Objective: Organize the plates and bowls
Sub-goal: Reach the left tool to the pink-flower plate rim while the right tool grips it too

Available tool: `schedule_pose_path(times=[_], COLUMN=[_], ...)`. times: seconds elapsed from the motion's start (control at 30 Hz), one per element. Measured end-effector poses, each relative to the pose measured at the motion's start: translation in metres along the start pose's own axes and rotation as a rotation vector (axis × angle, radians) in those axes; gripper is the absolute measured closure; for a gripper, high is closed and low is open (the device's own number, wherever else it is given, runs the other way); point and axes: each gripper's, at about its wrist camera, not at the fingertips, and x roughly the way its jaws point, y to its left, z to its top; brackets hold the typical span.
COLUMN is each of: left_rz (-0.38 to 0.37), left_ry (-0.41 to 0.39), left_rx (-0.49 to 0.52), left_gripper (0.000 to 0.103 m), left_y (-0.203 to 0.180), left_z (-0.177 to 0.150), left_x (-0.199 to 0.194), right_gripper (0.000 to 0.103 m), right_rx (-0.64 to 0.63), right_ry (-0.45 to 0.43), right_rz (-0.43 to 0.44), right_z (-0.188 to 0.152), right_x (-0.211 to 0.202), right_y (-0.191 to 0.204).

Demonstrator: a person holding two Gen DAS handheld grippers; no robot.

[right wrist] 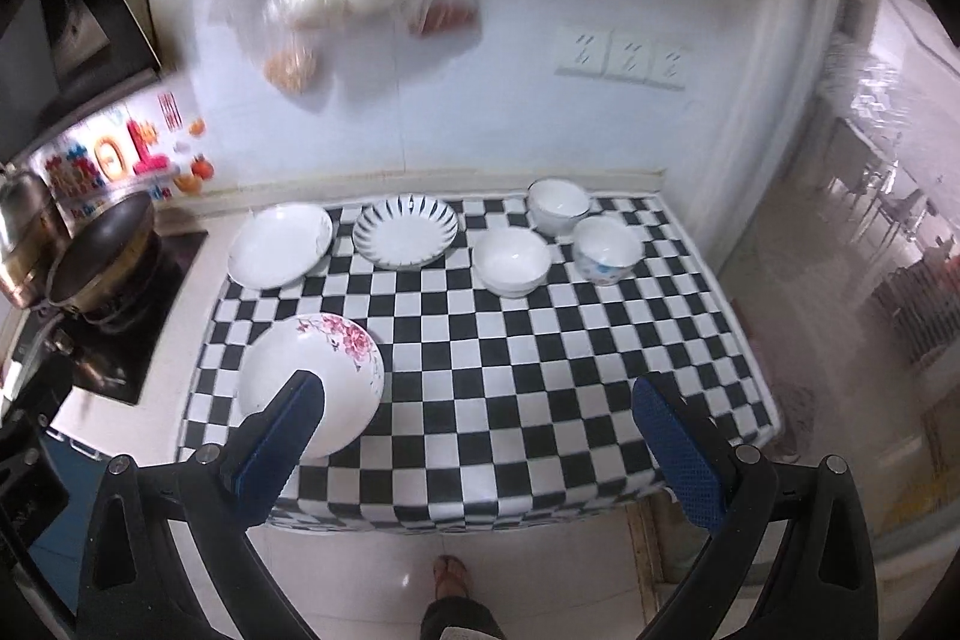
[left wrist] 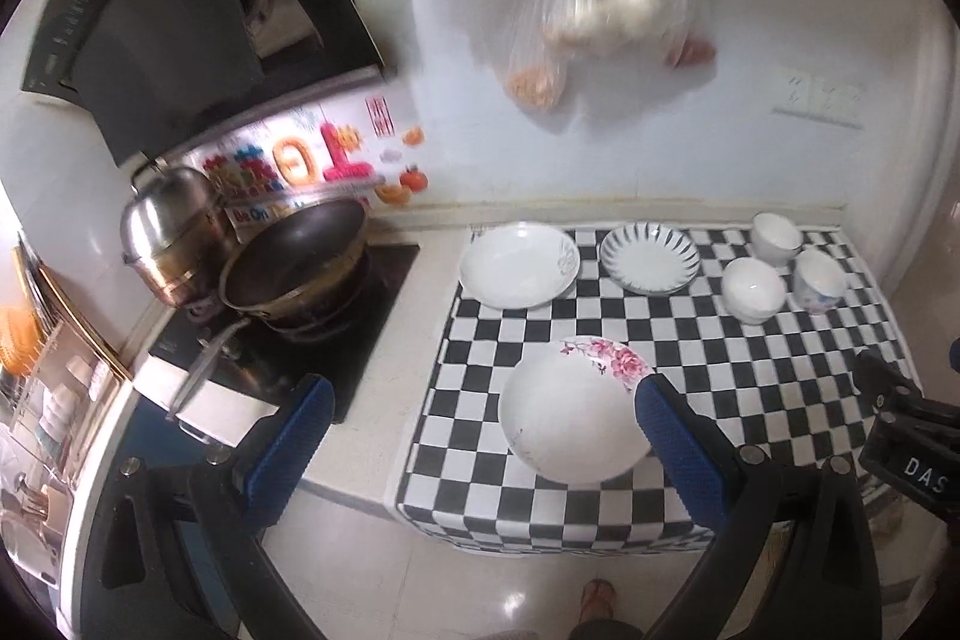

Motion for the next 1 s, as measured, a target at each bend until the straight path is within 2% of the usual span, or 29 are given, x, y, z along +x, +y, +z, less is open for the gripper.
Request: schedule_pose_path(times=[0.23, 0.4, 0.63, 0.77, 0.83, 0.9, 0.97, 1.0], left_rz=[0.003, 0.007, -0.007, -0.042, -0.064, -0.09, -0.114, -0.132], left_ry=[0.157, 0.253, 0.366, 0.439, 0.473, 0.509, 0.56, 0.583], left_rx=[-0.004, -0.009, 0.021, 0.037, 0.044, 0.055, 0.072, 0.071], left_gripper=[0.0, 0.0, 0.0, 0.0, 0.0, 0.011, 0.033, 0.037], left_y=[-0.022, -0.03, -0.034, -0.034, -0.033, -0.031, -0.029, -0.028], left_z=[0.016, 0.017, 0.005, -0.006, -0.012, -0.017, -0.025, -0.027], left_x=[0.103, 0.163, 0.232, 0.269, 0.286, 0.305, 0.324, 0.331], right_gripper=[0.0, 0.0, 0.0, 0.0, 0.0, 0.0, 0.0, 0.0], right_rx=[-0.082, -0.14, -0.173, -0.169, -0.156, -0.135, -0.123, -0.108], right_ry=[0.128, 0.196, 0.296, 0.331, 0.372, 0.41, 0.464, 0.49], right_rz=[0.016, 0.007, 0.006, 0.029, 0.067, 0.111, 0.164, 0.192], right_z=[0.031, 0.025, 0.002, -0.006, -0.01, -0.013, -0.018, -0.02], right_x=[0.119, 0.187, 0.254, 0.279, 0.295, 0.309, 0.325, 0.332], right_y=[0.016, 0.034, 0.055, 0.067, 0.073, 0.077, 0.084, 0.087])
